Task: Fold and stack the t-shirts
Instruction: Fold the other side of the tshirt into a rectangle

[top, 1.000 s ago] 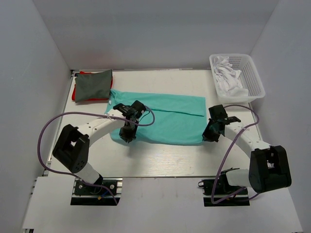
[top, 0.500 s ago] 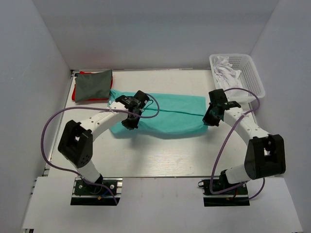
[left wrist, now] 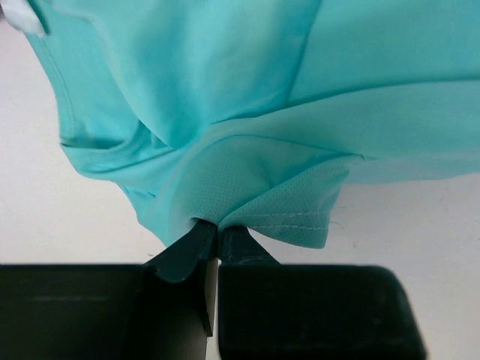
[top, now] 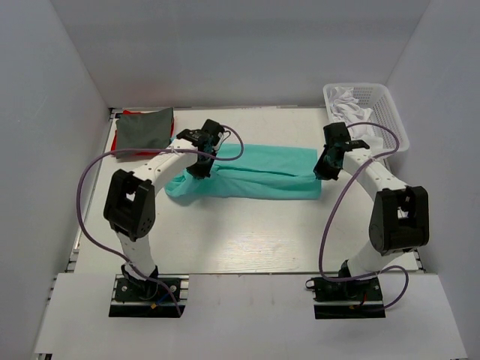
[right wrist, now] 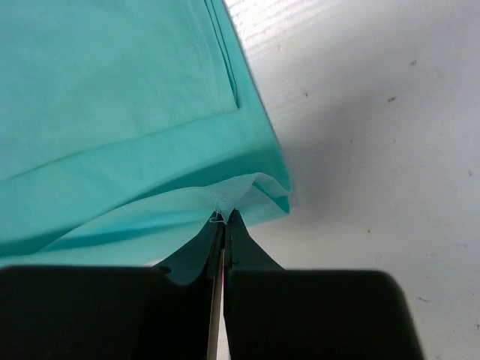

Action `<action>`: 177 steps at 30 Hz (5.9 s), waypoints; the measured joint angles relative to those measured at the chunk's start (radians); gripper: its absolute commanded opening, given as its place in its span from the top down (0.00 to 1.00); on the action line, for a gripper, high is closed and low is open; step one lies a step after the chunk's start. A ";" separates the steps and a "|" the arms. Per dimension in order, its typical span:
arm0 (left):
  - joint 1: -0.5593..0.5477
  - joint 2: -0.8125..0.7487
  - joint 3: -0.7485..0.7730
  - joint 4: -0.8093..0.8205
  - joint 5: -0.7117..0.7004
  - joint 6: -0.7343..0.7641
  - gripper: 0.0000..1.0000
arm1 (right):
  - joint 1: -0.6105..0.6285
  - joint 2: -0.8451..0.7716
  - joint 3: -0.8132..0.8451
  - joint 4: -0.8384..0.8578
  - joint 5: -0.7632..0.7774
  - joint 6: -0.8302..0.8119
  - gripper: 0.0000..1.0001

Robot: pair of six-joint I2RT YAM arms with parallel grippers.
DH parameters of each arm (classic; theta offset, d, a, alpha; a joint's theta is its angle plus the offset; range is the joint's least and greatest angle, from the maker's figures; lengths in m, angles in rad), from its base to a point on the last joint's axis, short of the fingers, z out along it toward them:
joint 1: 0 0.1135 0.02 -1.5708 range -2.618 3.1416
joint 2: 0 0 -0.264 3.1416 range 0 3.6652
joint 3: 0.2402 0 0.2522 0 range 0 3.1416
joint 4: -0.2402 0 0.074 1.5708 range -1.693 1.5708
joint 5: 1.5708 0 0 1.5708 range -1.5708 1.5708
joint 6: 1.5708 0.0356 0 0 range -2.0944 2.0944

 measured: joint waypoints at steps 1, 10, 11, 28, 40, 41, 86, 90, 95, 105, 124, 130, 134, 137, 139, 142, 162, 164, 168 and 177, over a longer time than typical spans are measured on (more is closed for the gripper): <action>0.009 0.014 0.020 0.002 0.003 0.014 1.00 | -0.003 0.012 0.014 -0.001 0.000 -0.003 1.00; 0.047 0.169 0.190 0.011 0.021 0.141 1.00 | -0.024 0.140 0.130 0.002 -0.020 -0.020 1.00; 0.050 0.192 0.202 0.009 0.022 0.151 1.00 | -0.025 0.156 0.138 0.003 -0.024 -0.026 1.00; 0.121 0.344 0.369 0.061 0.102 0.307 0.00 | -0.037 0.265 0.214 0.055 -0.023 -0.063 0.24; 0.160 0.276 0.404 0.084 0.127 0.181 0.00 | 0.021 0.093 0.141 0.159 -0.124 -0.227 0.10; 0.163 0.250 0.396 0.085 0.132 0.152 0.00 | 0.034 0.057 0.123 0.177 -0.129 -0.240 0.10; 0.159 0.108 -0.090 0.426 0.254 -0.089 0.00 | 0.142 0.116 -0.102 0.393 -0.250 -0.268 0.10; 0.163 0.156 -0.019 0.417 0.169 -0.065 0.00 | 0.139 0.117 -0.098 0.390 -0.237 -0.269 0.10; 0.172 0.279 0.194 0.350 -0.002 -0.035 0.00 | 0.137 0.117 -0.097 0.385 -0.207 -0.269 0.10; 0.237 0.488 0.567 0.216 -0.237 0.023 0.00 | 0.126 0.118 -0.097 0.364 -0.190 -0.269 0.10; 0.229 0.519 0.676 0.402 -0.077 0.261 0.00 | 0.122 0.051 -0.097 0.337 -0.157 -0.276 0.10; 0.229 0.473 0.694 0.402 -0.018 0.184 0.00 | 0.122 -0.008 -0.096 0.337 -0.169 -0.289 0.10; 0.225 0.261 0.422 0.408 0.105 0.146 0.00 | 0.122 -0.028 -0.096 0.338 -0.197 -0.294 0.10; 0.220 0.064 0.163 0.431 0.236 0.119 0.00 | 0.122 -0.028 -0.097 0.338 -0.215 -0.295 0.10; 0.217 -0.028 0.028 0.454 0.313 0.106 0.00 | 0.122 -0.028 -0.097 0.338 -0.227 -0.295 0.10; 0.215 -0.064 -0.073 0.480 0.377 0.086 0.00 | 0.122 -0.028 -0.097 0.338 -0.243 -0.295 0.10; 0.232 0.370 0.267 0.456 0.159 0.122 0.00 | 0.122 0.055 -0.097 0.329 -0.267 -0.295 0.10; 0.232 0.374 0.286 0.453 0.148 0.122 0.00 | 0.122 0.060 -0.096 0.330 -0.266 -0.295 0.10; 0.232 0.371 0.283 0.459 0.146 0.122 0.00 | 0.122 0.068 -0.096 0.329 -0.263 -0.297 0.10; 0.232 0.371 0.269 0.484 0.153 0.133 0.00 | 0.122 0.082 -0.096 0.329 -0.262 -0.298 0.10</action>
